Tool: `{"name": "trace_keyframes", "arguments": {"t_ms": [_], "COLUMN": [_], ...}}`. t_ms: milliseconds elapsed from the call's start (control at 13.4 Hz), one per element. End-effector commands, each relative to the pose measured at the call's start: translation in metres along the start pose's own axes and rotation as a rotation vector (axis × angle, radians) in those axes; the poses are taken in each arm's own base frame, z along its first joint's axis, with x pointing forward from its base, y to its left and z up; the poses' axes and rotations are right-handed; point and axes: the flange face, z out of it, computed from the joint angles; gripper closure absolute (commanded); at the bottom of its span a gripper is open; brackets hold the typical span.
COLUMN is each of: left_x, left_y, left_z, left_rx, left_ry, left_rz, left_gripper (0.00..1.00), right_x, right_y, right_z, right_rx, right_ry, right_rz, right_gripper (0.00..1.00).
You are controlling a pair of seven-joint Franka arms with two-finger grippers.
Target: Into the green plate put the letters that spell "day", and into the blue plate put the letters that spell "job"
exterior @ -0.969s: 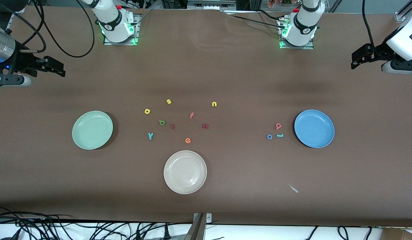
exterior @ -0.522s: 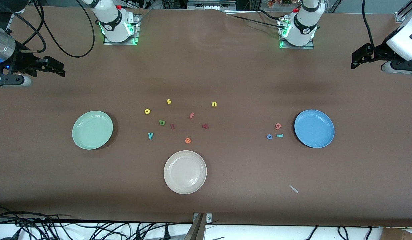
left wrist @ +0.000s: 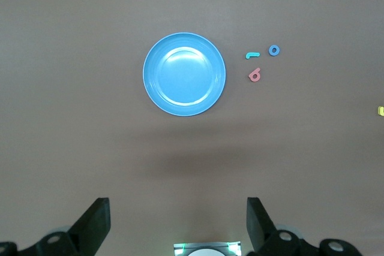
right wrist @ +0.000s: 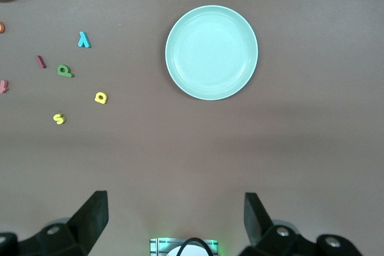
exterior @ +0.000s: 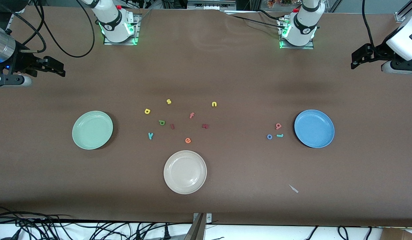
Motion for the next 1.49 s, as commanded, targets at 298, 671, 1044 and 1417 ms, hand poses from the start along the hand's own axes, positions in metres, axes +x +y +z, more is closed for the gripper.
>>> {"name": "trace_keyframes", "arguments": {"t_ms": [298, 671, 1044, 1417], "left_x": [0.0018, 0.0017, -0.0024, -0.0026], "left_y": [0.0036, 0.0028, 0.0041, 0.0083], "left_z": [-0.0068, -0.0067, -0.0035, -0.0034], "left_rx": [-0.021, -0.022, -0.039, -0.039], "left_ry": [-0.004, -0.004, -0.042, -0.045], "left_rz": [-0.003, -0.006, -0.01, -0.004], "left_gripper": [0.0, 0.0, 0.0, 0.0], "right_x": [-0.0003, -0.0003, -0.0002, 0.0], "right_y": [-0.0013, -0.0011, -0.0011, -0.0011], "right_z": [-0.0028, -0.0028, -0.003, -0.0031], "right_rx": [0.004, 0.003, 0.003, 0.003], "right_ry": [0.007, 0.007, 0.009, 0.01], "right_rz": [-0.004, -0.004, -0.003, -0.003], "right_gripper": [0.0, 0.0, 0.0, 0.0]}}
